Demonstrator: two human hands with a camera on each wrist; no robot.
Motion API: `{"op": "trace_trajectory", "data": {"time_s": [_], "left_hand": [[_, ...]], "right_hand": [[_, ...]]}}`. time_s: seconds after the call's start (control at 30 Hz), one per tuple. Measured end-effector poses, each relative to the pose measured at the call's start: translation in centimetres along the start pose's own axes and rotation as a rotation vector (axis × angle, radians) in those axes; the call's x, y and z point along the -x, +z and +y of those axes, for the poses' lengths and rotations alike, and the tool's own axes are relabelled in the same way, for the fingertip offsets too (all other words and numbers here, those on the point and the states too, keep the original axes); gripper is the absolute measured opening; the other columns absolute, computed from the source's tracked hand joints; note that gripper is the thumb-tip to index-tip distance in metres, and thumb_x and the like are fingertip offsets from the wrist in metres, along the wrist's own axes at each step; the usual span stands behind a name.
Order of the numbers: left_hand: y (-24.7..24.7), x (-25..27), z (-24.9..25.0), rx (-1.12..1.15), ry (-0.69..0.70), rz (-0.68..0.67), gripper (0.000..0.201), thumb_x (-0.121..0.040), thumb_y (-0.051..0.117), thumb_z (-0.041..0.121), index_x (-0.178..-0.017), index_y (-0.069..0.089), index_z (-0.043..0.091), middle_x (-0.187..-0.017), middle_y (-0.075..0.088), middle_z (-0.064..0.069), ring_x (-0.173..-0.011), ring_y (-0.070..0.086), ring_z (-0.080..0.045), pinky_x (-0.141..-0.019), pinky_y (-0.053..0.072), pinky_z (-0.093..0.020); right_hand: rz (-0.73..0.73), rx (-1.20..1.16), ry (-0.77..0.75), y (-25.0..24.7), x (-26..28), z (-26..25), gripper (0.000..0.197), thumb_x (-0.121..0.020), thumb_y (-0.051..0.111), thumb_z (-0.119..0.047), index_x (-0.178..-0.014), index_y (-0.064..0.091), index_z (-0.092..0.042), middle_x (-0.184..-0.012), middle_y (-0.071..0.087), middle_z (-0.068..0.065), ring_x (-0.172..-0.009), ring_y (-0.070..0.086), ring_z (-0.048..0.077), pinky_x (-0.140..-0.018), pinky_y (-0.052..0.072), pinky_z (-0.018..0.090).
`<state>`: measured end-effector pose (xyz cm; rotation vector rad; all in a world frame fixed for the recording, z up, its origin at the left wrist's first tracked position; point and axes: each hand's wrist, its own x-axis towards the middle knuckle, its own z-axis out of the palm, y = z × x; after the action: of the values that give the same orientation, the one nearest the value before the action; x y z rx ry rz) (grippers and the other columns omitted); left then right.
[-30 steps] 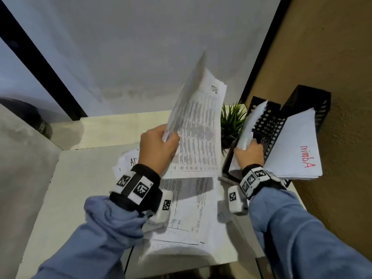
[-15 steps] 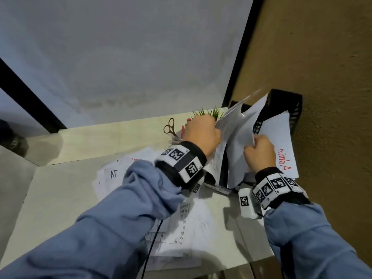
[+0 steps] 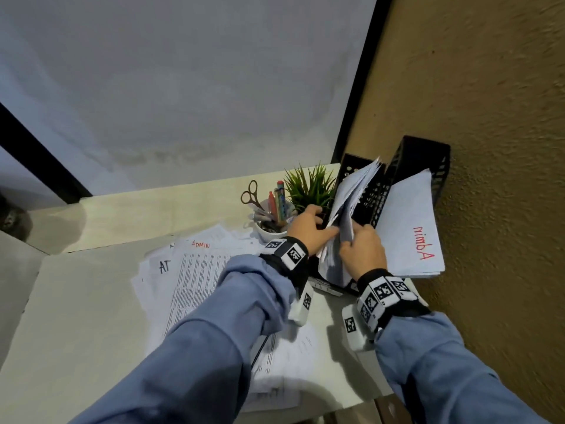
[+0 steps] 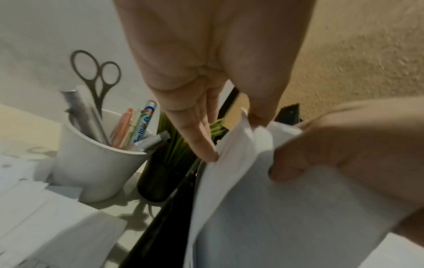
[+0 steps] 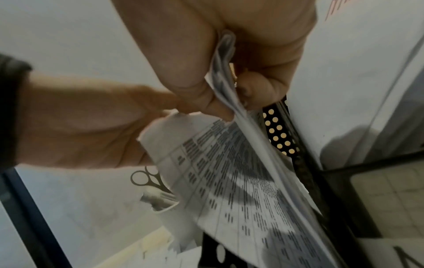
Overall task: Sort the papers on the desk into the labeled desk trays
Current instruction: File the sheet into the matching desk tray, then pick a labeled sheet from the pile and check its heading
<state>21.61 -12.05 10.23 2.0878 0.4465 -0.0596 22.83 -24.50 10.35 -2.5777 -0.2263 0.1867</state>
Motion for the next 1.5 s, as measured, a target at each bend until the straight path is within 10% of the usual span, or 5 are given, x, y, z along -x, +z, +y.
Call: {"op": "trace_trajectory", "data": {"time_s": [0.43, 0.67, 0.83, 1.03, 1.5], "left_hand": [[-9.1, 9.3, -20.3, -0.290, -0.780, 0.249, 0.050, -0.082, 0.063, 0.026, -0.121, 0.044, 0.003, -0.125, 0.044, -0.018, -0.112, 0.049, -0.037, -0.092, 0.045, -0.043], [-7.4, 12.9, -23.6, -0.355, -0.752, 0.321, 0.072, -0.071, 0.077, 0.035, -0.125, 0.040, 0.005, -0.126, 0.040, -0.016, -0.116, 0.041, -0.035, -0.090, 0.045, -0.046], [-7.9, 13.1, -24.5, -0.261, -0.818, 0.330, 0.091, -0.064, 0.084, 0.037, -0.131, 0.032, 0.005, -0.132, 0.039, -0.018, -0.121, 0.042, -0.037, -0.095, 0.044, -0.049], [-8.2, 13.9, -25.1, -0.341, -0.839, 0.316, 0.097, -0.059, 0.084, 0.047, -0.130, 0.033, 0.005, -0.130, 0.038, -0.018, -0.120, 0.040, -0.035, -0.093, 0.044, -0.047], [-10.2, 19.0, -26.0, 0.176, -0.385, 0.590, 0.018, -0.088, 0.058, 0.006, -0.090, 0.069, 0.020, -0.081, 0.067, -0.005, -0.066, 0.058, -0.020, -0.067, 0.051, -0.031]], "right_hand": [[0.030, -0.288, -0.597, 4.7, 6.3, -3.4, 0.013, -0.089, 0.053, -0.017, -0.100, 0.061, -0.014, -0.081, 0.048, -0.009, -0.064, 0.044, 0.001, -0.059, 0.038, 0.021], [-0.543, -0.219, 0.024, 13.2, 10.0, -1.2, 0.042, -0.087, 0.058, -0.016, -0.128, 0.053, -0.008, -0.121, 0.054, 0.010, -0.110, 0.055, 0.024, -0.089, 0.039, 0.021], [-0.549, -0.392, 0.212, 14.9, 11.3, -1.8, 0.018, -0.076, 0.054, 0.000, -0.072, 0.043, -0.014, -0.073, 0.040, 0.012, -0.059, 0.036, 0.017, -0.060, 0.031, 0.023], [-0.530, -0.472, 0.319, 15.1, 10.9, -2.5, 0.051, -0.085, 0.061, -0.007, -0.134, 0.046, -0.007, -0.094, 0.056, 0.005, -0.069, 0.052, 0.011, -0.052, 0.046, 0.008], [-0.519, -0.512, 0.366, 15.4, 11.0, -3.0, 0.020, -0.080, 0.068, -0.003, -0.095, 0.056, -0.010, -0.074, 0.054, 0.006, -0.062, 0.052, 0.016, -0.058, 0.040, 0.020]]}}
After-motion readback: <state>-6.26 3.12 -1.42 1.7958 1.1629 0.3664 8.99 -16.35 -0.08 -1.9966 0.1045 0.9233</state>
